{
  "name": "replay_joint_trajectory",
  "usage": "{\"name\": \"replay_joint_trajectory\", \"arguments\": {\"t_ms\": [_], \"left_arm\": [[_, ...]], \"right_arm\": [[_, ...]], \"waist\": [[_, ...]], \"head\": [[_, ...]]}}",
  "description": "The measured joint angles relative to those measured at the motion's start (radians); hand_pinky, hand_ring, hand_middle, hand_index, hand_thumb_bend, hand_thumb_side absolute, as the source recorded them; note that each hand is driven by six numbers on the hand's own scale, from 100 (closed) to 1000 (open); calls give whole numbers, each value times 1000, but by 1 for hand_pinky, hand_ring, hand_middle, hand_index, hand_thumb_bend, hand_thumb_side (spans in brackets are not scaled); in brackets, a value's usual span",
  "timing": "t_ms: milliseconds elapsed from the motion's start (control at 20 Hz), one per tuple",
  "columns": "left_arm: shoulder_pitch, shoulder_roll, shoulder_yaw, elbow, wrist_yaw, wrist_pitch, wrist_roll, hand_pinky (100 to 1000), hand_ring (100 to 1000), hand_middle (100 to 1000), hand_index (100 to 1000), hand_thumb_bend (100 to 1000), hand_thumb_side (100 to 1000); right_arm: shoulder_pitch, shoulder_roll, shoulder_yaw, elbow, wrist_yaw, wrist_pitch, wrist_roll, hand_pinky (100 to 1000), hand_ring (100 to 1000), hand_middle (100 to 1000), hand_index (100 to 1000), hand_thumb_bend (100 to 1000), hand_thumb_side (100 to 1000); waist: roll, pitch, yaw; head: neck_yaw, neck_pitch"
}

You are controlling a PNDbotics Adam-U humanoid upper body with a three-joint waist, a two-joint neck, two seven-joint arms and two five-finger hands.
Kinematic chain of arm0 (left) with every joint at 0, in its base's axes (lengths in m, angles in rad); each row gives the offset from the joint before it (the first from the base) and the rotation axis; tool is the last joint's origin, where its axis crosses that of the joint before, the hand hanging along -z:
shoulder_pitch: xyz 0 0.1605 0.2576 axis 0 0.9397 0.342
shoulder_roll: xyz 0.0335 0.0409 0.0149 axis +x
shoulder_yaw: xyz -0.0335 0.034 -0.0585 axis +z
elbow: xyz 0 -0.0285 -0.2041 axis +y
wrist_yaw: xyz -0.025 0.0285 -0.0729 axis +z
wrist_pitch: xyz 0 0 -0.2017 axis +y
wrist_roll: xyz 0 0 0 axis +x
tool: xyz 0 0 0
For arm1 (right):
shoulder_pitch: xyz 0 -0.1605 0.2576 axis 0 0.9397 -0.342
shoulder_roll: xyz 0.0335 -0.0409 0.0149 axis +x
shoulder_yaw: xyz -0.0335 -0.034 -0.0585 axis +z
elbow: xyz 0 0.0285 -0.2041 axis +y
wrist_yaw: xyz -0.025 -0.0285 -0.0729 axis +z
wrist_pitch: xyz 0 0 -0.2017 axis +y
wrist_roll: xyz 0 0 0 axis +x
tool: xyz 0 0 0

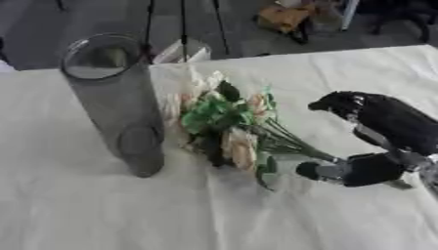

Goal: Arrange flowers into the vase.

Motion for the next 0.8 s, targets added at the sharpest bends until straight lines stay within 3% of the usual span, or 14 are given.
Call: {"name": "replay_joint_trajectory", "arguments": {"t_ms": [400, 800], "left_arm": [[0, 0, -4, 0, 2, 1, -6, 587, 574, 778, 911, 100, 997], [0, 0, -4, 0, 5, 2, -12, 586, 580, 778, 911, 100, 999]], "right_arm": [[-26, 0, 19, 0, -37, 65, 51, 654, 760, 756, 890, 642, 894], [-47, 0, 38, 3, -74, 131, 47, 619, 741, 716, 872, 635, 821]], "waist": [[0, 0, 5], [0, 0, 13]], "head": [[-4, 0], [-12, 0]]}}
